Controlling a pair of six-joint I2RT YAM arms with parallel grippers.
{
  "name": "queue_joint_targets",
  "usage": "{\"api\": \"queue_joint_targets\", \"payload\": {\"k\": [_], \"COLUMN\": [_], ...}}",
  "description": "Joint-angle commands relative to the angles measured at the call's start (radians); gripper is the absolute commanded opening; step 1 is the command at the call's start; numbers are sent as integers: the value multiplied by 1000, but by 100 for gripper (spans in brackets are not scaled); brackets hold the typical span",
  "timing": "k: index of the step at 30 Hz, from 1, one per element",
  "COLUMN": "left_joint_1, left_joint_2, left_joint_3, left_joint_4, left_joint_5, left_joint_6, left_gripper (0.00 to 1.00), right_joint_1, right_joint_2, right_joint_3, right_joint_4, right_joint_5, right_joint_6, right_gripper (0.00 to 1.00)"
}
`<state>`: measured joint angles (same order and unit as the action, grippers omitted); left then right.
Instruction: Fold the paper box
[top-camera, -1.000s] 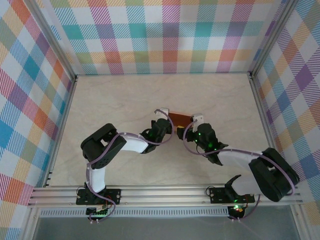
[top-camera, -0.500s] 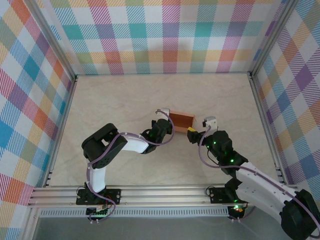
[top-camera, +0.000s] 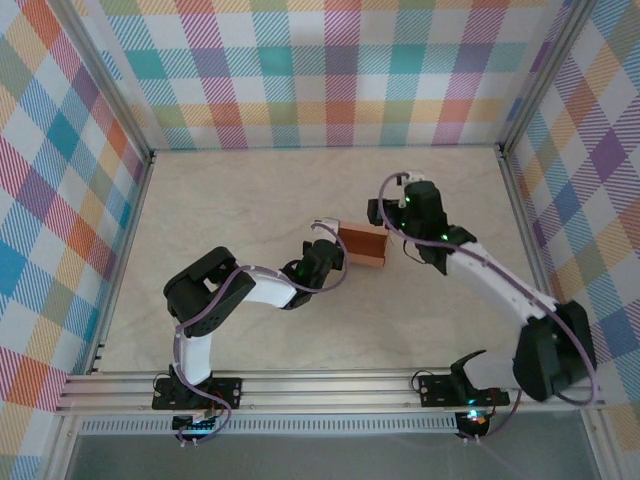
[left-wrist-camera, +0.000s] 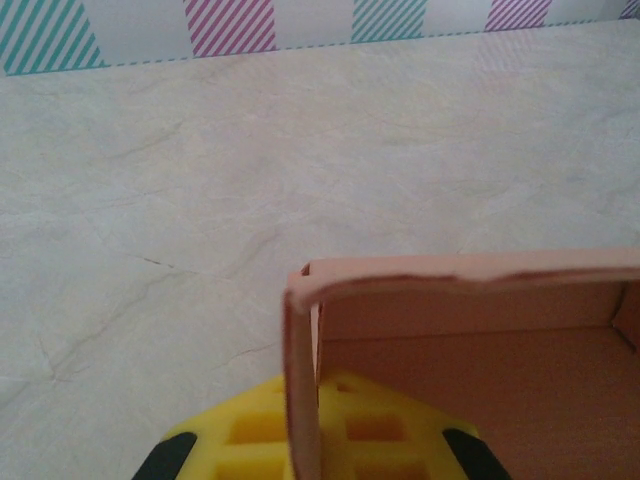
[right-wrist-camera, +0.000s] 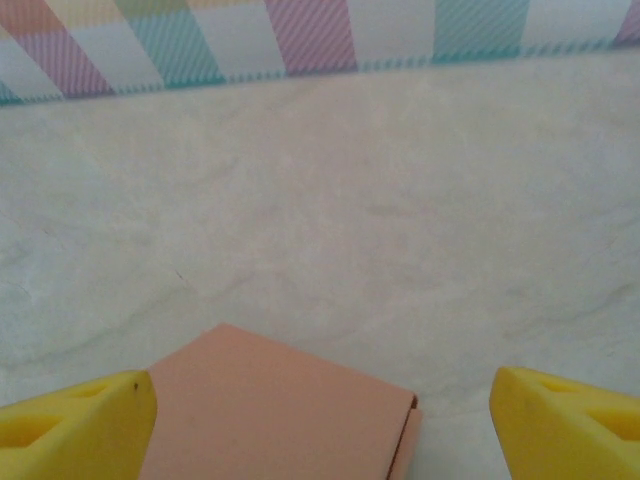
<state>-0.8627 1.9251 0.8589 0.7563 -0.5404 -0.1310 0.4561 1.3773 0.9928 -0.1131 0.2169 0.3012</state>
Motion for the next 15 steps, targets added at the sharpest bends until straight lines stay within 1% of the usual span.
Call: {"api": "queue_joint_targets", "payload": {"k": [1, 5, 8, 9, 10, 12, 15], "left_joint_1": [-13, -13, -14, -13, -13, -15, -16], "left_joint_2": [39, 52, 59, 61, 63, 62, 52], "left_joint_3": [-52, -71, -83, -89, -95, -108, -125], "left_joint_4": [-16, 0, 2, 6, 12, 23, 29], "left_joint_5": [17, 23, 34, 39, 43, 48, 59], "left_joint_6": [29, 38, 35, 33, 31, 29, 29], "left_gripper": [0, 0, 0, 2, 5, 21, 34], "right_joint_1": [-10, -10, -9, -10, -10, -10, -10], "right_joint_2": [97, 190, 220, 225, 228, 230, 232], "right_joint_3": [68, 88, 39, 22, 7, -26, -51], "right_joint_4": [-131, -147, -99, -86, -71, -44, -28], "right_joint_5": [-83, -142, -159, -167, -175, -188, -186], "right_joint_6": [87, 118, 154, 166, 176, 195, 208], "right_gripper": [86, 85, 85, 85, 85, 85, 84]}}
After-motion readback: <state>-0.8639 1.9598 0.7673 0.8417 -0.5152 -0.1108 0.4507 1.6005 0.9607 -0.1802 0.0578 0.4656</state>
